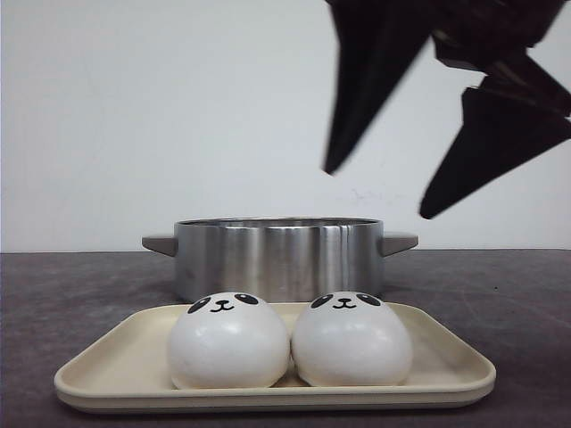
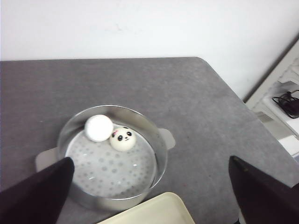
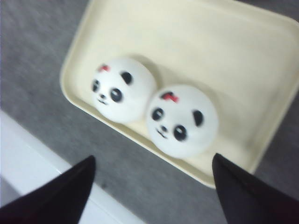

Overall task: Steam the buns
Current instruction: 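Lower the right gripper onto the nearer bun beside the other gripper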

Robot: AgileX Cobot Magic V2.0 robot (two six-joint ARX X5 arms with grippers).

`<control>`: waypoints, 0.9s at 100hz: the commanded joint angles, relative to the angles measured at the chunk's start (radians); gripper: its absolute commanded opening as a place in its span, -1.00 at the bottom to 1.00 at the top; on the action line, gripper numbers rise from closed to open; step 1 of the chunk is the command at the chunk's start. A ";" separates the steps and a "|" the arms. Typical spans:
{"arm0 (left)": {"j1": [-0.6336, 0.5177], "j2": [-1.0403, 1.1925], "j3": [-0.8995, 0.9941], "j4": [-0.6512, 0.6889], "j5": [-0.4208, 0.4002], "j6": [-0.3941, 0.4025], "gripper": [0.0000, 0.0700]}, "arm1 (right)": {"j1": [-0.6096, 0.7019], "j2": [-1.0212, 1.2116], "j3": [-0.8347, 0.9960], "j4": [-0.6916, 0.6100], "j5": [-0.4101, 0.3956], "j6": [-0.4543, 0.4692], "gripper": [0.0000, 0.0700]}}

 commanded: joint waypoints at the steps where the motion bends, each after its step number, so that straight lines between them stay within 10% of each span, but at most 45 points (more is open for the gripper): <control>1: -0.011 0.000 0.017 0.004 -0.011 0.009 0.79 | 0.016 0.040 0.010 0.016 0.003 0.036 0.53; 62: -0.011 -0.018 0.017 -0.047 -0.020 0.009 0.79 | 0.014 0.388 0.010 0.148 0.043 0.084 0.33; 68: -0.011 -0.018 0.017 -0.047 -0.020 0.009 0.79 | 0.016 0.394 0.010 0.149 0.054 0.085 0.06; 78: -0.011 -0.018 0.017 -0.047 -0.020 0.010 0.79 | 0.024 0.393 0.011 0.154 0.088 0.086 -1.00; 90: -0.011 -0.018 0.017 -0.047 -0.020 0.016 0.79 | 0.025 0.372 0.014 0.158 0.087 0.080 -0.99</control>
